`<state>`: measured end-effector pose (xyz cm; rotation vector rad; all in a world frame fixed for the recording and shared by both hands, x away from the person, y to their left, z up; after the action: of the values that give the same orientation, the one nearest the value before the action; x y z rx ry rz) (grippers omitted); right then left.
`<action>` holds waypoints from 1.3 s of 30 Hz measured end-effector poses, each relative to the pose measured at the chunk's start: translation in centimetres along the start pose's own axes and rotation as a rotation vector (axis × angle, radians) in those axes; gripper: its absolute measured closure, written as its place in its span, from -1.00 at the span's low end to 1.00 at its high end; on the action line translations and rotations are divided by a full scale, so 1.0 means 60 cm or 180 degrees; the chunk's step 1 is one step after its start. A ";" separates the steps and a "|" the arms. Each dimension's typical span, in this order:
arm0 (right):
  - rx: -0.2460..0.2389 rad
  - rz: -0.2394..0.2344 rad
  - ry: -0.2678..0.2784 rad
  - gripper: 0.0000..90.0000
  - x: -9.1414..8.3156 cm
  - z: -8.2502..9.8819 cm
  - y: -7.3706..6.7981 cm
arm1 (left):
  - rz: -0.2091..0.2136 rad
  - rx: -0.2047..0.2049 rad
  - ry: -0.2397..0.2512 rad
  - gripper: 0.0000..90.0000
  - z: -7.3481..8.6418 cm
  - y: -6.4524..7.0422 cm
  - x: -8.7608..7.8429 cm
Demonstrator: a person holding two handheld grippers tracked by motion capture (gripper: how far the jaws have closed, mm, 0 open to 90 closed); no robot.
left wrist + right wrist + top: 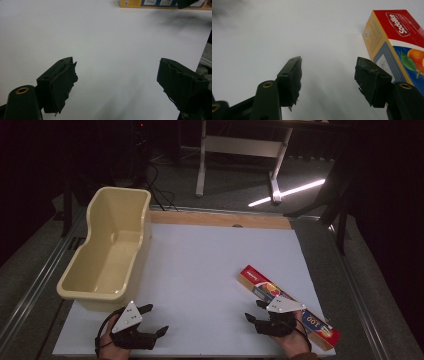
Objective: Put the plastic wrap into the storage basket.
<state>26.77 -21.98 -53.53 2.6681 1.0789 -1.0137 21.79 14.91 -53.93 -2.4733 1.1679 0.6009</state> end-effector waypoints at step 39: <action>-0.0221 0.0425 -0.0252 -0.08 -0.045 -0.047 0.048 | -0.0131 0.0004 0.0103 -0.65 -0.002 -0.011 -0.025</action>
<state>28.75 -24.82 -50.13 2.5819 0.8911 -1.0279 21.48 16.19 -53.00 -2.5085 1.1259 0.5504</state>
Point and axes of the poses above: each handheld gripper's, and its own axes: x roughly forward along the jaws, z roughly out of its underside, y roughly to its right, the point moved 5 cm from there along x, roughly forward along the jaws, and after that the axes turned 12 degrees about x, right-handed, at the moved point
